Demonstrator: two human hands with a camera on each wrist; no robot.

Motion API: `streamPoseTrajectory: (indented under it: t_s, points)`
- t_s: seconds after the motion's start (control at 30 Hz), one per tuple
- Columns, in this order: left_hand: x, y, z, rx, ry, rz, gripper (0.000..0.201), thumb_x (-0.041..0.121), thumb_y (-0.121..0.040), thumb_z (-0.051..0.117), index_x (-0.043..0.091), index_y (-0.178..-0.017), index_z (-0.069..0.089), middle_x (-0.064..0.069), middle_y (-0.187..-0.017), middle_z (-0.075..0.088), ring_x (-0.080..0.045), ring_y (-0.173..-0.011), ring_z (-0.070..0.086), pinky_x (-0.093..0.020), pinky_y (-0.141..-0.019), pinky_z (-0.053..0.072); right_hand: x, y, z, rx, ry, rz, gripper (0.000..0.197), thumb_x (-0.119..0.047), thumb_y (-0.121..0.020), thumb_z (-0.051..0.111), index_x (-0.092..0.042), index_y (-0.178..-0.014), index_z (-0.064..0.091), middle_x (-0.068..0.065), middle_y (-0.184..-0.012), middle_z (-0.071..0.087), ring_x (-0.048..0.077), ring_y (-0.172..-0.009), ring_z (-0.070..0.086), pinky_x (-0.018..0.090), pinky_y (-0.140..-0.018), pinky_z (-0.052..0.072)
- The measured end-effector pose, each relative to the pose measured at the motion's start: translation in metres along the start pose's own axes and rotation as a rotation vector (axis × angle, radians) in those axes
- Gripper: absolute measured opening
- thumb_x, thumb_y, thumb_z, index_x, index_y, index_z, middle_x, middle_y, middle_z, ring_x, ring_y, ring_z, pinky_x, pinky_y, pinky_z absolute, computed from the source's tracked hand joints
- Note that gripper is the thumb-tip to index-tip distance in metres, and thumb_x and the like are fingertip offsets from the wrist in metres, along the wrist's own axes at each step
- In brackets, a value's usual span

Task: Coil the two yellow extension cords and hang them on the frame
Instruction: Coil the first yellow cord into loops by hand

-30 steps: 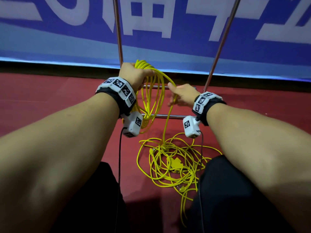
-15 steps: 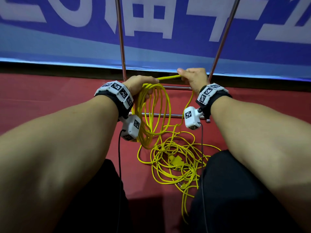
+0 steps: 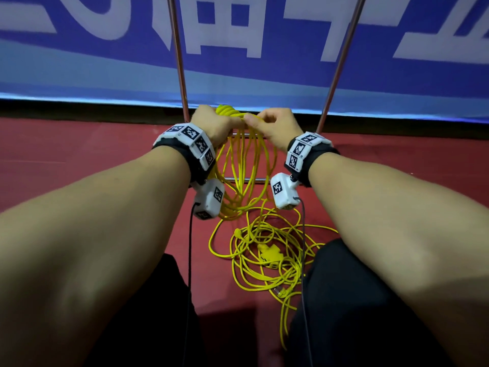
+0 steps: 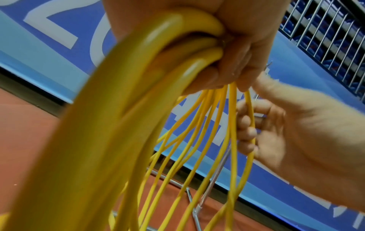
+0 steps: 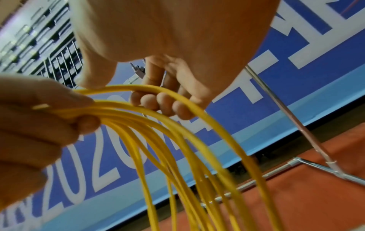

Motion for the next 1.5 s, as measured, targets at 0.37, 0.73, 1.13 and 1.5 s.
streamPoseTrajectory:
  t_s: [0.37,0.73,1.13,1.5]
  points:
    - [0.007,0.008,-0.029,0.115,0.052,0.055,0.035,0.021,-0.072,0.083,0.015,-0.064,0.050,-0.006,-0.058,0.049,-0.019,-0.046,0.042,-0.026,-0.046,0.035,0.021,0.018,0.002,-0.173,-0.015,0.304,0.066,-0.059,-0.101,0.036,-0.017,-0.058,0.064,0.000,-0.051,0.040,0.017,-0.046,0.040,0.026,-0.056,0.036]
    - [0.007,0.036,-0.032,-0.017,0.160,-0.088,0.028,0.025,-0.083,0.077,0.001,-0.092,0.066,-0.008,-0.063,0.058,-0.013,-0.036,0.049,-0.020,-0.043,0.041,-0.017,0.021,-0.013,0.080,0.216,-0.063,0.050,-0.056,-0.090,0.063,-0.015,-0.064,0.071,0.000,-0.054,0.051,0.013,-0.055,0.044,0.029,-0.061,0.038]
    - [0.011,0.023,-0.027,0.177,0.099,-0.015,0.033,0.034,-0.087,0.068,0.012,-0.070,0.051,-0.004,-0.066,0.054,-0.023,-0.056,0.049,-0.027,-0.054,0.040,-0.040,0.013,0.022,-0.051,0.533,-0.040,0.058,-0.054,-0.098,0.045,-0.008,-0.073,0.069,0.008,-0.063,0.062,0.028,-0.065,0.057,0.037,-0.065,0.046]
    - [0.003,-0.013,-0.046,0.366,0.188,-0.052,0.043,0.047,-0.083,0.073,0.009,-0.074,0.054,-0.002,-0.063,0.054,-0.021,-0.053,0.050,-0.027,-0.051,0.037,0.051,0.009,0.012,-0.266,0.256,0.232,0.043,-0.048,-0.098,0.052,-0.009,-0.084,0.064,0.003,-0.075,0.073,0.023,-0.076,0.066,0.041,-0.088,0.052]
Point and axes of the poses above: each hand's wrist, its own y-axis away from the middle knuckle, its own z-axis out of the palm, x = y × z, the point moved 3 cm from there along -y, towards the middle knuckle
